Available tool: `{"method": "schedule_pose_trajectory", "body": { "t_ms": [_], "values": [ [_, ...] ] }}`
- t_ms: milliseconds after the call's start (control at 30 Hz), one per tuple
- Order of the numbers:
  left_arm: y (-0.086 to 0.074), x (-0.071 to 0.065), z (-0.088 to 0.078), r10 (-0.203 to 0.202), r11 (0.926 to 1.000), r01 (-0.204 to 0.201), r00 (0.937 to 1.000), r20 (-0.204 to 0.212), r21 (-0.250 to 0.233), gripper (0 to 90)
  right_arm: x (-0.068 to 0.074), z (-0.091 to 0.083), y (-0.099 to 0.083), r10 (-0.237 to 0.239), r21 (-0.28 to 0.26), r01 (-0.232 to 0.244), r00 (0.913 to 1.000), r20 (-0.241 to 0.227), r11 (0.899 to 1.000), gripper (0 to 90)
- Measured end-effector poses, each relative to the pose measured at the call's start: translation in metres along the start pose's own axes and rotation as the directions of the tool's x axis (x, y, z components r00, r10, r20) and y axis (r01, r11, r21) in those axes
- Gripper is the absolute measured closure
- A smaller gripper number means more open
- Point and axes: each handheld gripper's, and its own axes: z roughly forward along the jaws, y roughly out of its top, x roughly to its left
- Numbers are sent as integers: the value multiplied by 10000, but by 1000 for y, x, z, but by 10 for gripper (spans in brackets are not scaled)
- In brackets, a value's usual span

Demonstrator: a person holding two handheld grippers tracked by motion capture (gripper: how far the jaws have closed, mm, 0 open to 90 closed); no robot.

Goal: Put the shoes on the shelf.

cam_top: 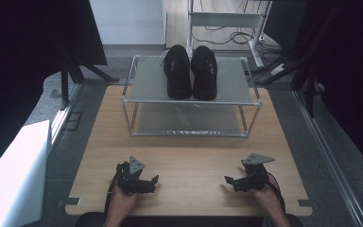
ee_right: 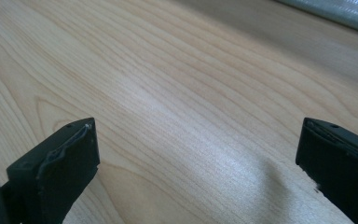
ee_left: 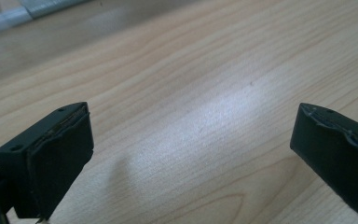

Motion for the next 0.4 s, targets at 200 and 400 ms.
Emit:
{"method": "schedule_pose_trajectory", "body": {
  "t_ms": [200, 400],
  "values": [
    [0, -7, 8, 421, 9980, -411, 9989, -187, 489, 0, 2, 6, -2, -157, 373, 158, 9999, -51, 9992, 0],
    [0, -11, 12, 586, 9965, -570, 9980, -240, 618, 0, 6, 12, -4, -609, 895, 593, 9980, 150, 9942, 0]
  ]
}}
